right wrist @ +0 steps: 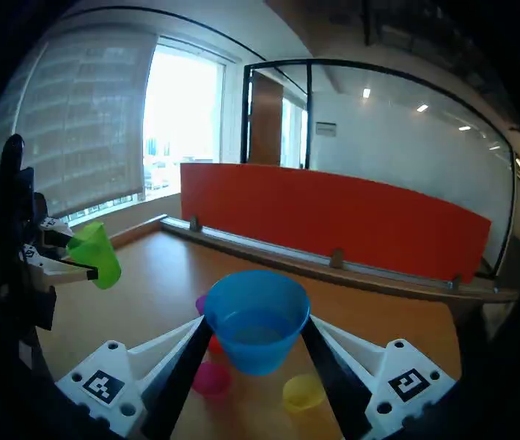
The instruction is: Pour water
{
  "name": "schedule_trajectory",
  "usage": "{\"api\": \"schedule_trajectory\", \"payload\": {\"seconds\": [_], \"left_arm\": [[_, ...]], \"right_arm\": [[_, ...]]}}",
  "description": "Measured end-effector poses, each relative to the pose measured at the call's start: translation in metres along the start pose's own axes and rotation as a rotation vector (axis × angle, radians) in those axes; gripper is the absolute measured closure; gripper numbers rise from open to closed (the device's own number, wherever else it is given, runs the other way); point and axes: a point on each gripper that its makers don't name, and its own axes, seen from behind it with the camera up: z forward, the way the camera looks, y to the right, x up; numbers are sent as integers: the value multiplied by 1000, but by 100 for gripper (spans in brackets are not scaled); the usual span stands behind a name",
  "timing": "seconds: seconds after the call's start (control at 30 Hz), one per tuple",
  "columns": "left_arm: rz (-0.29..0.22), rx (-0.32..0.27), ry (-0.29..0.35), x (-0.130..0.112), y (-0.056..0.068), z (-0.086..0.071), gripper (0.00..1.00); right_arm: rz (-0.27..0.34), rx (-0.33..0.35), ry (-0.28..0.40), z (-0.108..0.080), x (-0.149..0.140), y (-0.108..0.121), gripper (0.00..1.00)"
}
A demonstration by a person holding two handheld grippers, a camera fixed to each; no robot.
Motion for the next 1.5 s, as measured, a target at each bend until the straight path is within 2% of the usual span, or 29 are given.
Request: {"api": "schedule_trajectory", "payload": {"seconds": [0.37,0.7,1.07,1.5], "left_arm": [[12,4,54,29,6,-16,20],[-22,-20,120,50,21,-28,20],[-7,-30,129,52,31,-40,20],[-2,-40,133,52,40,-44,20]], "right_arm": [[23,-21,37,-26,5,-2,11],[15,-27,78,-46,15,-9,11],[-29,-24,121,-60,21,-16,11],[-7,5,232,-73,53,-19,11]]}}
